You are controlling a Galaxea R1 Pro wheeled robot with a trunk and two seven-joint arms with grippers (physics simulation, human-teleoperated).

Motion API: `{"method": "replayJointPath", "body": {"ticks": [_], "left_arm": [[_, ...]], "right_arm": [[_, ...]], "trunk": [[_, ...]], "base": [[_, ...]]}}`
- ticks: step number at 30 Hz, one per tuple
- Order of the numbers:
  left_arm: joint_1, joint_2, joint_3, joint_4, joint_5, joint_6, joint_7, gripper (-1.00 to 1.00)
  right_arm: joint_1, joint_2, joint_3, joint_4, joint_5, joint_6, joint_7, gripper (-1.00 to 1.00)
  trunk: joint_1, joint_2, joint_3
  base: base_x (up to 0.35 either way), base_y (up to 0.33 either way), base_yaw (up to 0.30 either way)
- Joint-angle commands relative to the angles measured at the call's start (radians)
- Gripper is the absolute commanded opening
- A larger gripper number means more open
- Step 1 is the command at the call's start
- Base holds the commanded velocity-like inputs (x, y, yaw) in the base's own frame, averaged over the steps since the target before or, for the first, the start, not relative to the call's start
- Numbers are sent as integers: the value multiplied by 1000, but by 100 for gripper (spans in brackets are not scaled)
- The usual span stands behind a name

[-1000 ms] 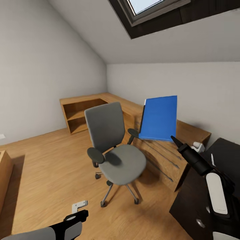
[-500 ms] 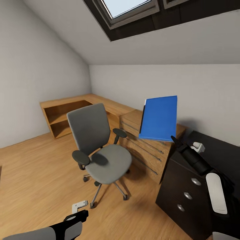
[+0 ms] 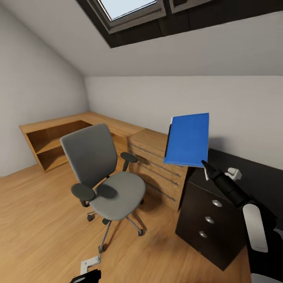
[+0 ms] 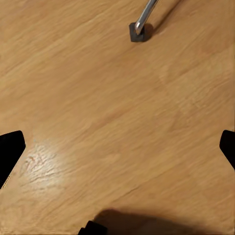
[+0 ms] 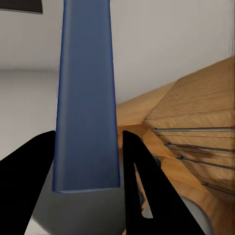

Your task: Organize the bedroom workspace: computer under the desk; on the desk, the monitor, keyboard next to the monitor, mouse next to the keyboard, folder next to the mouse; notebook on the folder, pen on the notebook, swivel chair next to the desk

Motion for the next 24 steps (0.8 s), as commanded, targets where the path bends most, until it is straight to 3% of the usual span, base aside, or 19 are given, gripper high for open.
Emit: {"method": "replayJointPath", "body": {"ticks": [1, 6, 13, 15, 17, 18, 22, 24], "left_arm": [[5, 2, -9, -4, 9, -7, 5, 100], [64, 5, -9, 13, 6, -6, 3, 100], [82, 5, -10, 31, 3, -24, 0, 100], [89, 5, -10, 33, 1, -68, -1, 100], [112, 5, -15, 34, -10, -157, -1, 100], [129, 4, -39, 35, -38, -225, -2, 100], [170, -8, -120, 34, -123, -363, -2, 100], [174, -10, -125, 34, -128, -376, -2, 100]], "right_arm": [[-1, 1, -2, 1, -6, 9, 1, -100], [-1, 2, -2, 4, -5, 8, 0, -100], [-1, 3, -2, 7, -4, 6, 0, -100], [-1, 3, -1, 12, -4, 5, 0, -100], [-1, 3, -1, 18, -4, 5, 0, -100], [-1, 3, -1, 19, -4, 5, 0, -100], [-1, 2, -1, 21, -4, 5, 0, -100], [-1, 2, -2, 21, -4, 5, -1, -100]], "trunk": [[0, -1, -1], [0, -1, -1], [0, -1, -1], [0, -1, -1], [0, -1, -1], [0, -1, -1], [0, -1, -1], [0, -1, -1]], "base": [[64, 315, -297], [167, 269, -297], [253, 212, -297], [265, 178, -297], [213, 115, -297], [93, 47, -297], [40, 20, -297], [5, 3, -297]]}}
